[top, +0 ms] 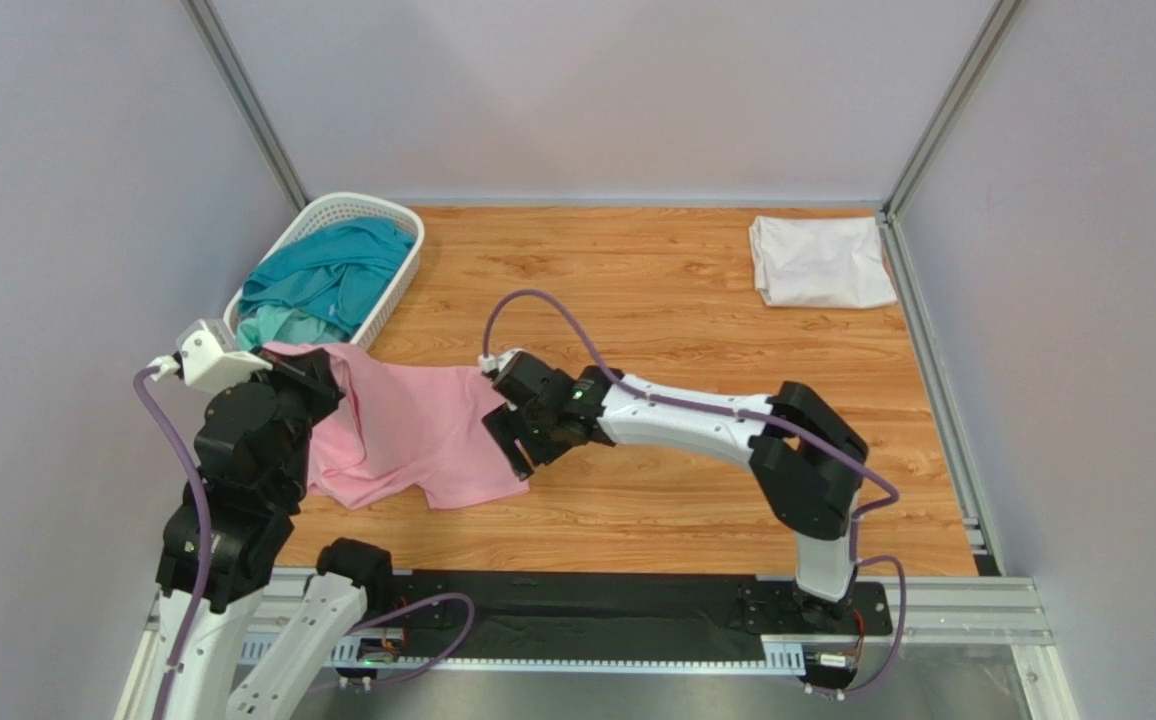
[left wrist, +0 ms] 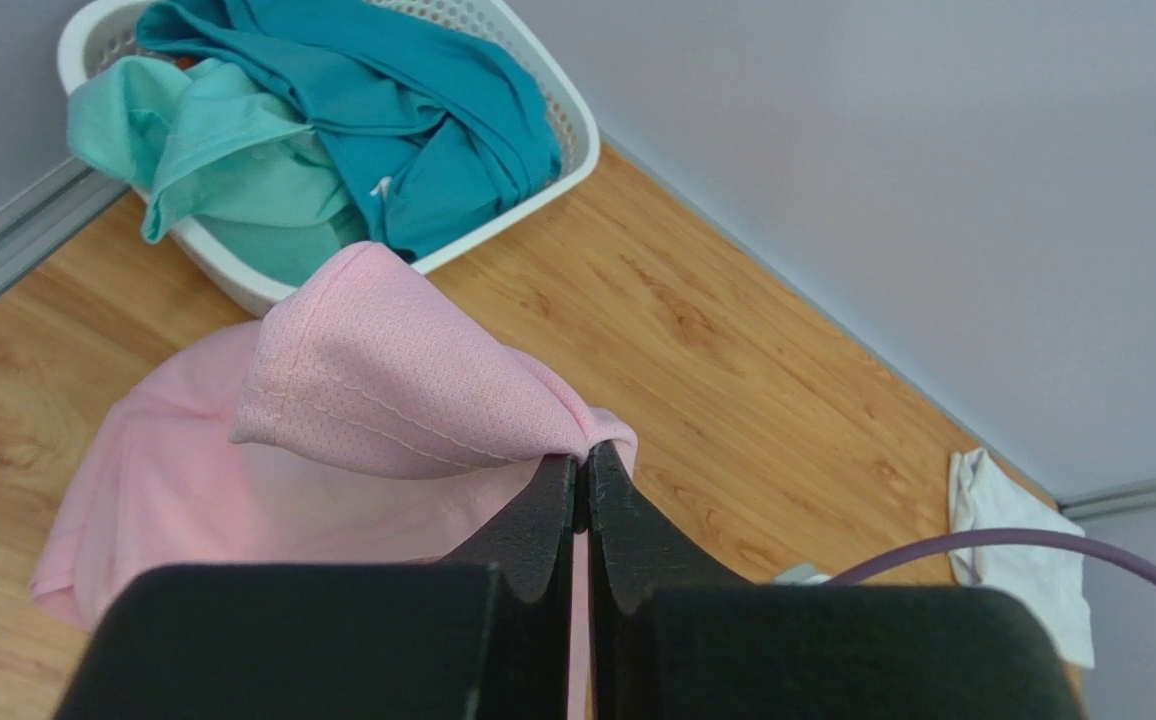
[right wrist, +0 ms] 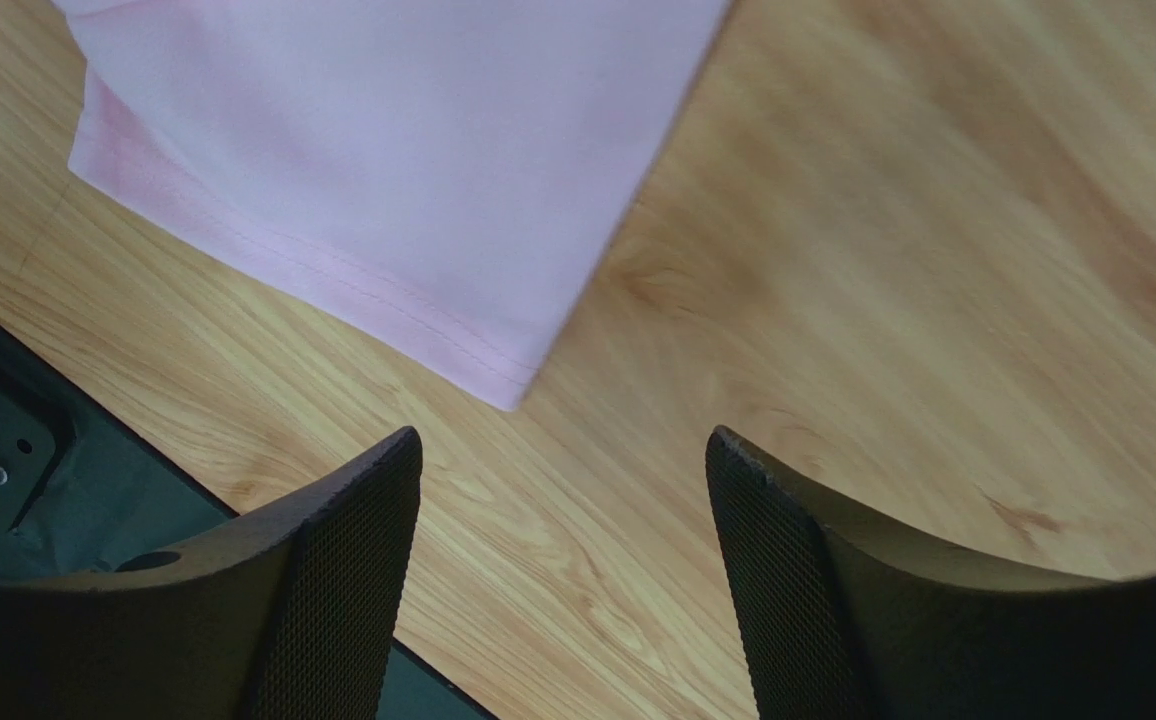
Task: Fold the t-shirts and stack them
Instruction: Flatten the tshirt out
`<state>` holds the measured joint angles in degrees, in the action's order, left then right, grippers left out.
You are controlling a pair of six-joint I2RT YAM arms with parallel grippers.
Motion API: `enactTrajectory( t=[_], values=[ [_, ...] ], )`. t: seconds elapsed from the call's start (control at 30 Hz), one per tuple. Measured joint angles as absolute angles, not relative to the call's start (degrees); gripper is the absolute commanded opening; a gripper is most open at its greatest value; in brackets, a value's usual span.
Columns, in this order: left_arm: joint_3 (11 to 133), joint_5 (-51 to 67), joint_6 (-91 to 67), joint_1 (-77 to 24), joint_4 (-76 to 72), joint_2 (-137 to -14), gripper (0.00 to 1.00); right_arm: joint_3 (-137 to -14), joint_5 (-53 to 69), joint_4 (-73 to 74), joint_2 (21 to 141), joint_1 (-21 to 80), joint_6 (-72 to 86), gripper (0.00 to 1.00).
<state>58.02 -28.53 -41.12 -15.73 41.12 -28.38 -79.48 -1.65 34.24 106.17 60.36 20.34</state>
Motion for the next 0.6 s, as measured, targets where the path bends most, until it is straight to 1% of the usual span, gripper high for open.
enactTrajectory(
  t=[0.23, 0.37, 0.43, 0.47, 0.53, 0.57, 0.6],
  values=[
    [57.41, -31.07, -42.17, -15.73, 43.86, -28.05, 0.00, -83.92, -3.03, 34.09, 114.96, 65.80, 20.34, 0.70],
    [57.25, -31.88, -42.33, -15.73, 44.97, -28.01, 0.00, -85.27, -5.02, 34.46, 118.02, 66.43, 20.45, 0.65],
    [57.23, -32.29, -42.37, -15.73, 45.28, -27.88, 0.00, -85.67, -6.09, 34.50, 118.17, 66.74, 20.43, 0.60],
    [57.21, -32.47, -42.39, -15.73, 45.39, -27.79, 0.00, -85.80, -6.55, 34.63, 118.43, 66.81, 20.49, 0.50],
    [57.08, -32.86, -42.54, -15.73, 45.54, -27.55, 0.00, -86.54, -8.49, 35.16, 119.28, 67.05, 20.21, 0.26],
    [57.04, -33.06, -42.57, -15.73, 45.63, -27.44, 0.00, -86.91, -9.15, 35.27, 119.57, 67.13, 20.38, 0.16],
    [57.04, -33.28, -42.61, -15.73, 45.65, -27.38, 0.00, -87.11, -9.58, 35.27, 119.72, 67.24, 20.67, 0.12]
  ],
)
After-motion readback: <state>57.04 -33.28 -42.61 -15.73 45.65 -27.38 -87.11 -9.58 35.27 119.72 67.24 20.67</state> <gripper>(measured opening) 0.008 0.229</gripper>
